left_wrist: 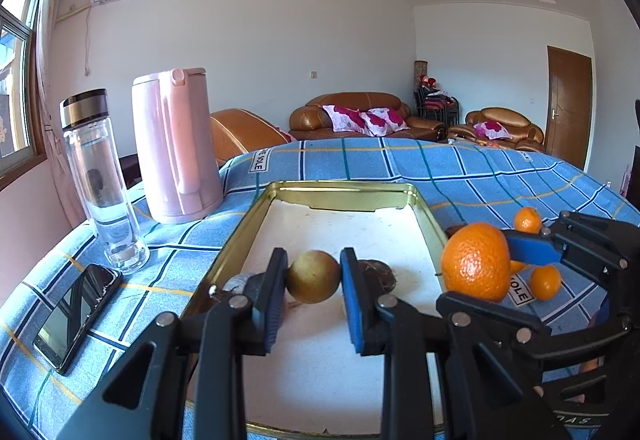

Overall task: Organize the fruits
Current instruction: 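Lower both fruits into the tray and open both tools, then move both tools back toward the remaining oranges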

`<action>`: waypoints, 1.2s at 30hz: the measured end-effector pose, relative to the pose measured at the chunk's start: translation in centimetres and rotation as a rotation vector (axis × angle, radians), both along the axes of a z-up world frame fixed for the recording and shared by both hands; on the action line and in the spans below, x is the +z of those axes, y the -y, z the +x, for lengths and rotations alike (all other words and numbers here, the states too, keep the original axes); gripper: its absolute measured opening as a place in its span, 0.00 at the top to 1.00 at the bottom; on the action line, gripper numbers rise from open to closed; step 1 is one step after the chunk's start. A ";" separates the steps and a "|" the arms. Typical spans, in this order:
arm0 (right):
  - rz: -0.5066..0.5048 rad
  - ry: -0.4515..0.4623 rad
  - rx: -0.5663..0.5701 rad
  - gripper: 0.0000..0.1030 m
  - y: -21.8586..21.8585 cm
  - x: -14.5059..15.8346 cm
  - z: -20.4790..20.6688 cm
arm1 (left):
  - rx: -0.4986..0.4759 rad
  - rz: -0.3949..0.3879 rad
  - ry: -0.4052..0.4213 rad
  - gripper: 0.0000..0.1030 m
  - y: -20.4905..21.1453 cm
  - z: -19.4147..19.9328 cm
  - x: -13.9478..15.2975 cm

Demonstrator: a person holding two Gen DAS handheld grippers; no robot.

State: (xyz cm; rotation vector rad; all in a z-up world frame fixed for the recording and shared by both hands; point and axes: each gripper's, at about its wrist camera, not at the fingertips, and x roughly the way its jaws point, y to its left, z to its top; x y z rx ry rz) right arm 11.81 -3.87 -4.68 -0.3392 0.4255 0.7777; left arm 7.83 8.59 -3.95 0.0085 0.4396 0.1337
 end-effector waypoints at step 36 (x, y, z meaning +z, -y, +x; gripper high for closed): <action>-0.140 -0.122 0.059 0.33 -3.3 -2.0 1.3 | 0.009 0.033 -0.156 0.49 -1.2 1.2 -2.4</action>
